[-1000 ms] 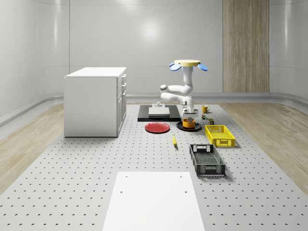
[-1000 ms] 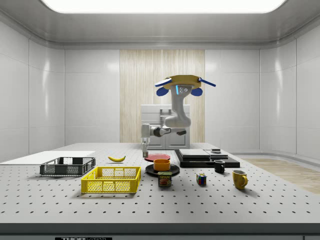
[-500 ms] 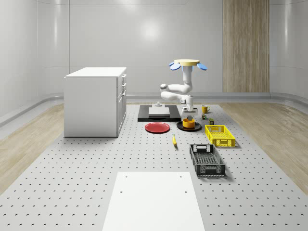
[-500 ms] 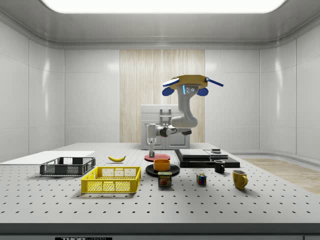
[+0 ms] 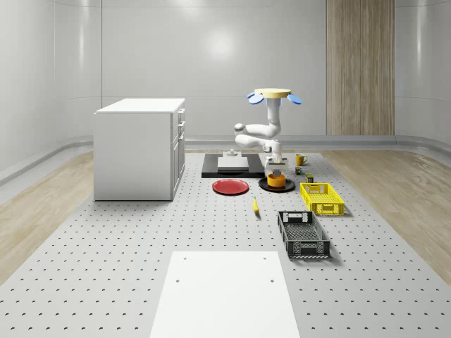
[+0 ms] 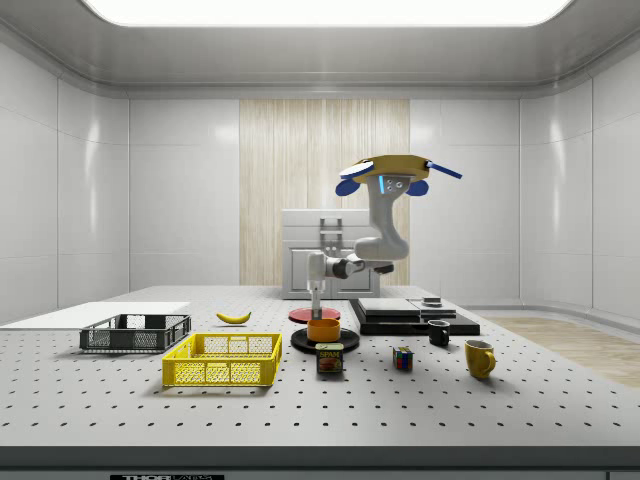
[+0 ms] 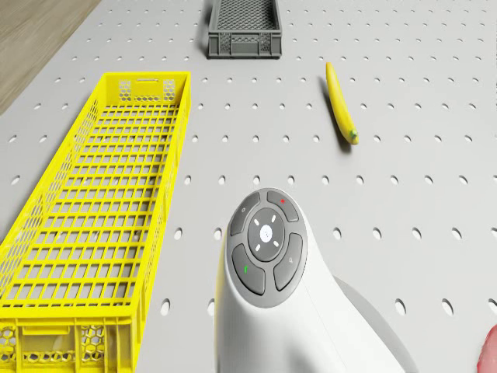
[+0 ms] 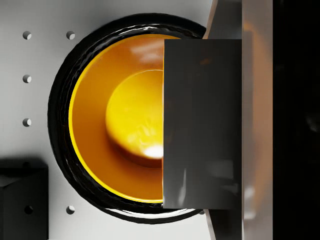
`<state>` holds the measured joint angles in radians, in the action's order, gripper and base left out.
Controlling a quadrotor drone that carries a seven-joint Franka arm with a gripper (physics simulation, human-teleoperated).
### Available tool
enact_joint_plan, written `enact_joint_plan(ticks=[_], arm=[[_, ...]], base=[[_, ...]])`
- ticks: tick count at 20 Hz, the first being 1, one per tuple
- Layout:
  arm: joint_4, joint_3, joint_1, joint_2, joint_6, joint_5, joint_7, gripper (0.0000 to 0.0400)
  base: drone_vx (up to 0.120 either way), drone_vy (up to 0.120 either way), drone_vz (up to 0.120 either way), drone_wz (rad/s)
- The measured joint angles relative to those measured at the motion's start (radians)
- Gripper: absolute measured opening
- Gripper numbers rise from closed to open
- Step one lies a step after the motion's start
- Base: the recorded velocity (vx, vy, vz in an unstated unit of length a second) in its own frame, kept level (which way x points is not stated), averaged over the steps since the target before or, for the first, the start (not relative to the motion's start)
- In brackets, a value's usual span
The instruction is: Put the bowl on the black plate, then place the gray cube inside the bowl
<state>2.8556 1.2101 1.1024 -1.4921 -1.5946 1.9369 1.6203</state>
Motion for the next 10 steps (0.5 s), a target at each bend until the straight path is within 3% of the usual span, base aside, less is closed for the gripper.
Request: enact_joint_plan(ticks=[2,4,10], arm=[[0.000,0.000,0.000,-0.001,-0.001,0.000,0.000,0.0251],[0.000,0.000,0.000,-0.001,-0.001,0.000,0.000,0.0251],[-0.014,-0.041,0.008,-0.004,-0.020,0.038,0.000,0.0251]], base=[[-0.120,0.000,-0.120,0.000],[-0.100,0.000,0.000,0.000],[0.000,0.000,0.000,0.000]])
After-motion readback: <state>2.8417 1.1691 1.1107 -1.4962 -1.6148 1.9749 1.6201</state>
